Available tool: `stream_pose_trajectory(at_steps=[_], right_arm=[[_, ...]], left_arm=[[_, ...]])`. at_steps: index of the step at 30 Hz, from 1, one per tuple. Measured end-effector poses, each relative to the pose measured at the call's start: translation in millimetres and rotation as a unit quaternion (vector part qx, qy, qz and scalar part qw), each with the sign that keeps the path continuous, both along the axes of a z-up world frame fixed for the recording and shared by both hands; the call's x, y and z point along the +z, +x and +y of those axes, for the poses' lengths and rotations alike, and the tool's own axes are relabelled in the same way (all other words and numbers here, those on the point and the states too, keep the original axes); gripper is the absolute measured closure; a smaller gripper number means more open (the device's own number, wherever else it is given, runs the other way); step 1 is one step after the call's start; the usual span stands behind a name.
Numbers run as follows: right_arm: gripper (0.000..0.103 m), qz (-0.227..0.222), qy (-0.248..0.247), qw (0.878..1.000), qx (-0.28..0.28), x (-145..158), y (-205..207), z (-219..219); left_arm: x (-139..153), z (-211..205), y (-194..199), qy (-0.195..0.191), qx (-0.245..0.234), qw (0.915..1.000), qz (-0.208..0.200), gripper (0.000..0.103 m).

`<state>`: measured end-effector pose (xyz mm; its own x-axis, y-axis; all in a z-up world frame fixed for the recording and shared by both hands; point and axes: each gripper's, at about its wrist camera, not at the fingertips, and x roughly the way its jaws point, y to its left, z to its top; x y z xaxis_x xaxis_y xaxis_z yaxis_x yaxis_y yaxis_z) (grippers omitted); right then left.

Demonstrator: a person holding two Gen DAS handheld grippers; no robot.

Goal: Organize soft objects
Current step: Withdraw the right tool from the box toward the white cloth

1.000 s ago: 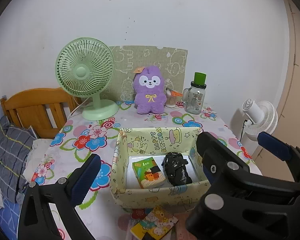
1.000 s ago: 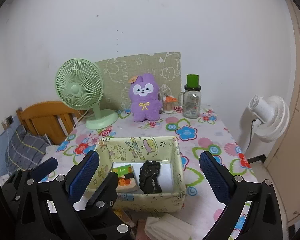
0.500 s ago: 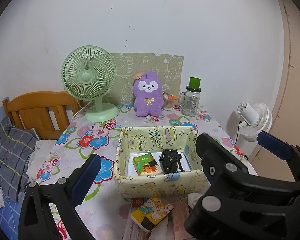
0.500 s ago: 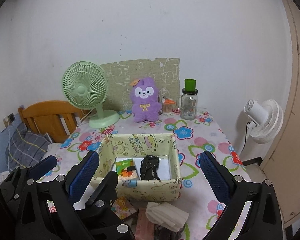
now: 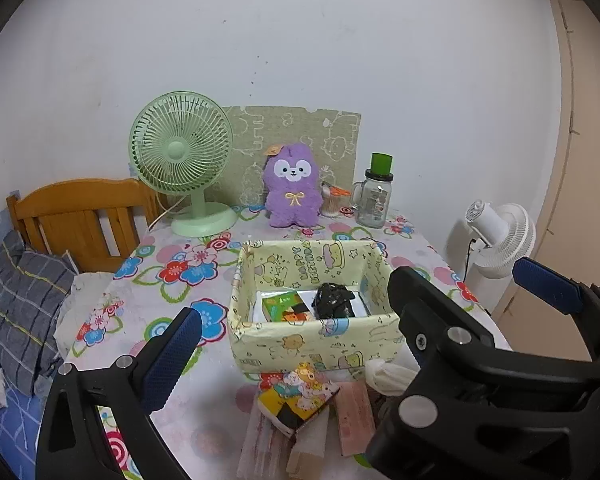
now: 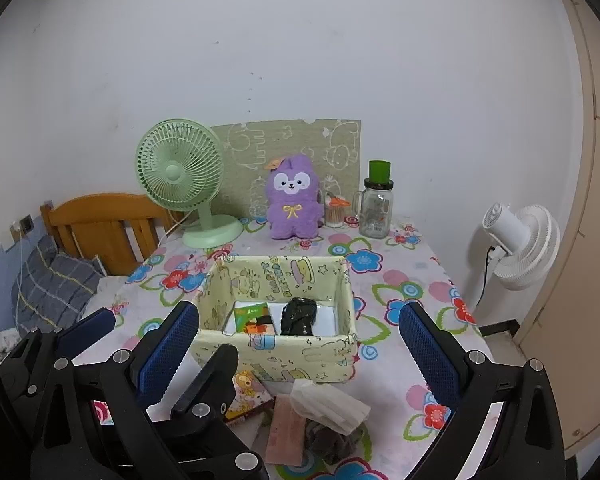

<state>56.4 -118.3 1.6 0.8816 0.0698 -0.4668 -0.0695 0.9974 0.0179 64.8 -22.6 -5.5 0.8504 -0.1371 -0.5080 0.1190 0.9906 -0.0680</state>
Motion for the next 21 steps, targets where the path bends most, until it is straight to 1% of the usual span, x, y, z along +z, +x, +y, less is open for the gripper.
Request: stream_pose_trajectory(at_steps=[5,11,16,21], right_arm=[[0.001,0.014,0.001,1.000,0.010,-7.3,-5.0,-1.1],[0.001,0.028,0.000,1.000,0.009,-20.6,-9.9,-3.0],[0.002,0.030,-0.009,1.000,0.003,-31.3,-13.8,-1.7],[0.002,0.035,-0.005,0.999,0.003,-42.2,-14.8,-2.9]], left_arm=[[-5.7,-1.0,-7.7,-0.005,0.001,1.0000,0.002,0.000],[-17.0,-3.2,-11.5,-0.001,-0.001,0.9999,0.013,0.000],[-29.5,-3.7,-14.3,-0.004,-0.003,0.9997,0.022,0.000],[-40.1,-3.5,-17.3,-0.002,-0.003,0.9996,0.028,0.000]])
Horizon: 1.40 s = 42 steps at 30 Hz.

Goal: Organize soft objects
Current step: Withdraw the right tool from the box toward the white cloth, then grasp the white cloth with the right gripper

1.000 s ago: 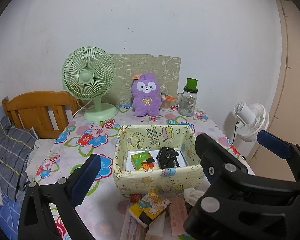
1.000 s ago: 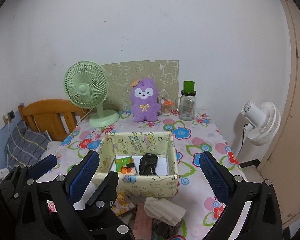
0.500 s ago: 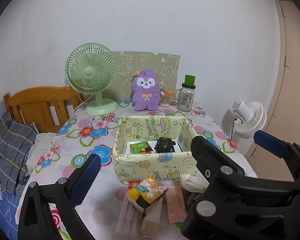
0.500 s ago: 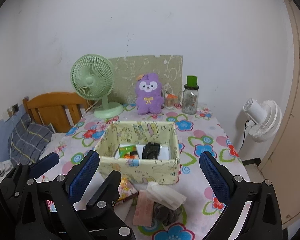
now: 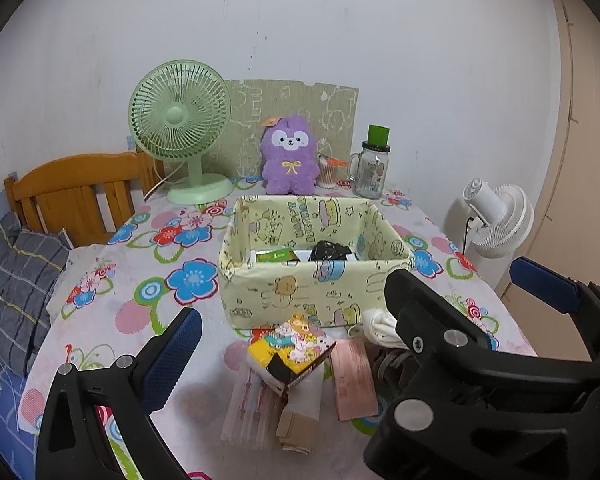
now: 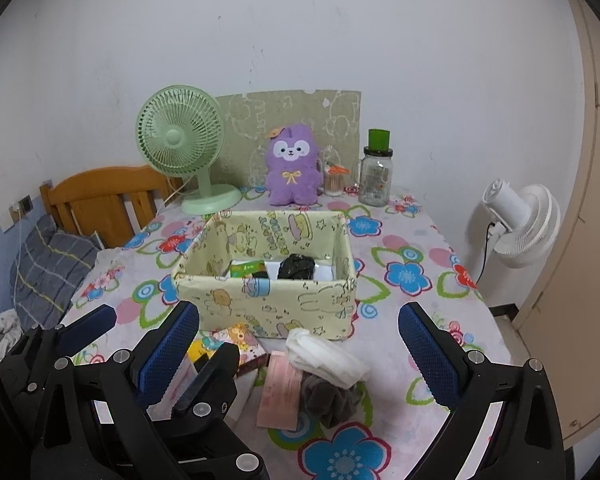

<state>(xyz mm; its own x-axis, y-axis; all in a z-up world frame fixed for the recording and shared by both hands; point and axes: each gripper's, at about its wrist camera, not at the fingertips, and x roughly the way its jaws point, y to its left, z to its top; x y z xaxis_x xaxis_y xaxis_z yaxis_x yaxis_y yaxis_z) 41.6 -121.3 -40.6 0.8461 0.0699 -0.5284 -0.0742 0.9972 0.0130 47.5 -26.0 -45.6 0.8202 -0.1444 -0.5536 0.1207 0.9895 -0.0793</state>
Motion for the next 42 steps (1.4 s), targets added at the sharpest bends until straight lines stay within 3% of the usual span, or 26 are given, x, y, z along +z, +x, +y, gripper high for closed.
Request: stream_pose_trajectory(at_steps=[17,42], right_arm=[[0.008,0.035,0.008,0.999,0.014,-43.7,9.5,-3.9],[0.010,0.096,0.020,0.995,0.004,-88.6,58.7,-5.7]], left_arm=[[-39.1,-7.3,9.2,0.009,-0.009,0.9993,0.036,0.002],[-80.4,-6.6,57.0,0.035,-0.004,0.9958,0.084,0.002]])
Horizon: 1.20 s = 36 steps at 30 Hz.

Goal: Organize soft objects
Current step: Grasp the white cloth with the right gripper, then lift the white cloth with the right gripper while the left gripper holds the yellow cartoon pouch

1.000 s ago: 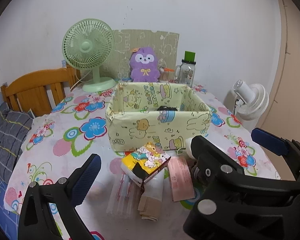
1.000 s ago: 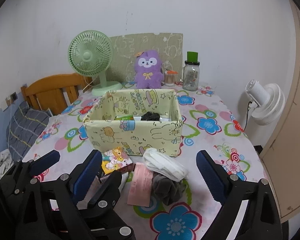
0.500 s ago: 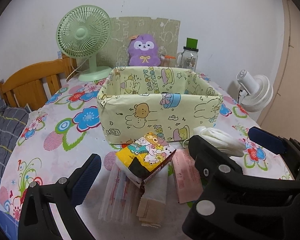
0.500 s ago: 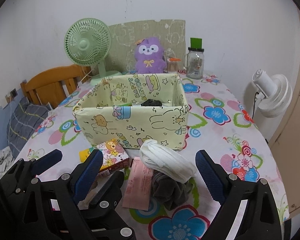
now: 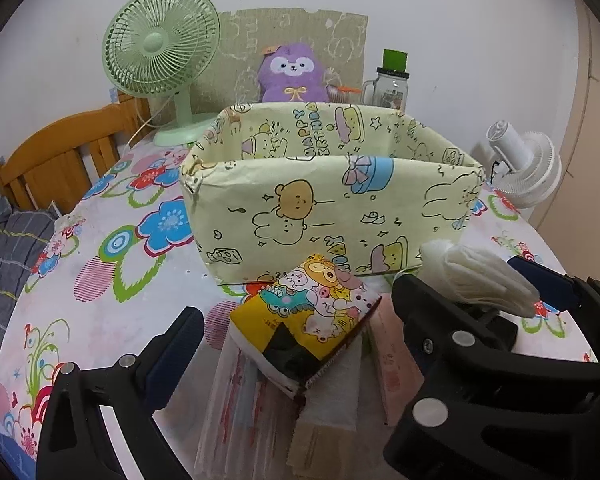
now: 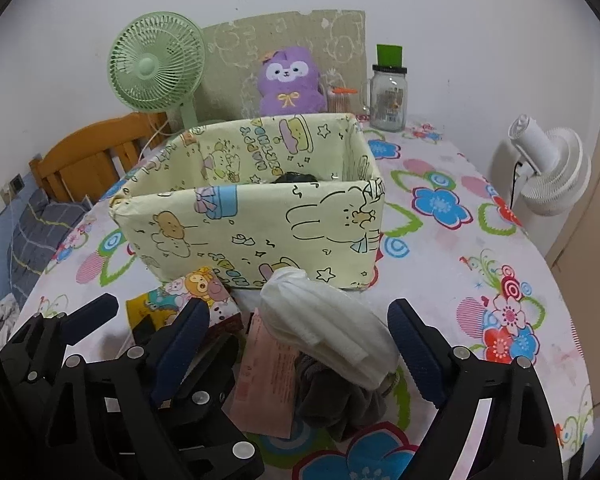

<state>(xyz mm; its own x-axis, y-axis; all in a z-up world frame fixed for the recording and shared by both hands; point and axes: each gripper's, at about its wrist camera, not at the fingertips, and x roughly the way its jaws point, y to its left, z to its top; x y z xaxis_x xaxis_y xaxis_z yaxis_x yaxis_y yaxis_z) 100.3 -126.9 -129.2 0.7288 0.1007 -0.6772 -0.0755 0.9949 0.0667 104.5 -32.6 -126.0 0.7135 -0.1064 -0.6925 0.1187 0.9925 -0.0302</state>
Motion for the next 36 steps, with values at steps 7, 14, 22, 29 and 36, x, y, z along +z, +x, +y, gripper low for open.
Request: stream_pose_trajectory(at_steps=[7,14,22,29,36], right_arm=[[0.012,0.014,-0.001,1.000,-0.007,-8.7,12.2,-4.1],[0.014,0.031,0.000,0.999,-0.010,-17.8,22.6,-7.0],[0.017,0.042,0.004,0.999,-0.012,-25.3,30.5,-8.3],[0.032,0.048,0.008,0.999,-0.011,-29.6,36.1,-9.3],[0.052,0.048,0.013,0.999,-0.009,-29.7,36.8,-9.8]], left_arm=[[-8.6,-2.3,11.0,0.007,0.003,0.9999,0.014,0.008],[-16.2,-3.9,20.5,0.015,0.008,0.9995,0.028,0.010],[-22.8,-5.7,25.4,0.017,0.008,0.9991,0.039,0.010],[-24.6,-9.3,26.9,0.016,0.002,0.9990,0.043,0.012],[-23.9,-8.8,27.5,0.015,0.006,0.9991,0.040,0.016]])
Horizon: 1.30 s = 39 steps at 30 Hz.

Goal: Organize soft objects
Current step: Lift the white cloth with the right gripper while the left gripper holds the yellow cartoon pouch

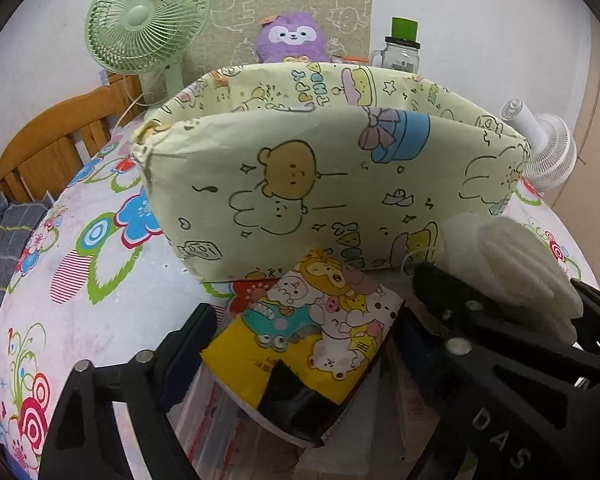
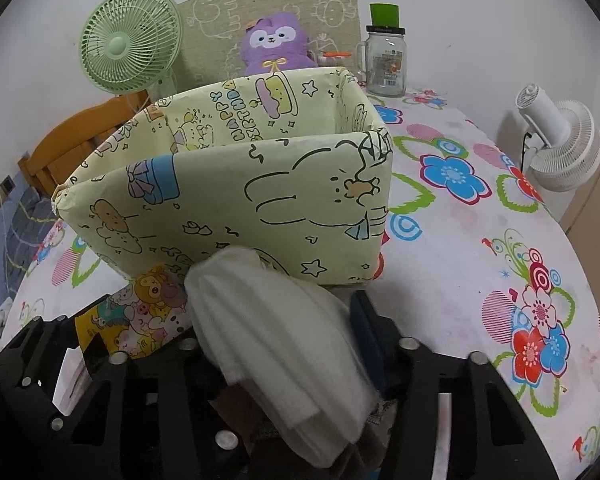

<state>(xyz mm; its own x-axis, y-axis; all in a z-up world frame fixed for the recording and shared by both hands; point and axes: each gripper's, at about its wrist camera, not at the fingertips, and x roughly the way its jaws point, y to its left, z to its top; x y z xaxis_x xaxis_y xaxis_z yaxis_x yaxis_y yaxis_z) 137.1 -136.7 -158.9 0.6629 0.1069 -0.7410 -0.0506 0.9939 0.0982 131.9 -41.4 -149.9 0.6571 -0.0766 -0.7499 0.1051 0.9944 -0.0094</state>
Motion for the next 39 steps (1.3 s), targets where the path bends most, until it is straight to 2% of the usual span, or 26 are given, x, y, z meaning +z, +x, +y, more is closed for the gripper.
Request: stream_pose_trajectory(at_steps=[15,23,39], right_arm=[[0.070,-0.009,0.003,1.000,0.000,6.5,-6.1,2.1],[0.072,-0.022,0.002,1.000,0.005,14.3,-14.7,5.9],[0.073,-0.049,0.001,0.999,0.012,35.5,-28.4,11.0]], left_arm=[[5.7,1.0,-5.4,-0.008,-0.004,0.9999,-0.007,0.024],[14.1,0.1,-11.9,-0.009,-0.010,0.9997,-0.022,0.028],[34.6,1.9,-27.7,-0.011,-0.011,0.9983,-0.056,0.029]])
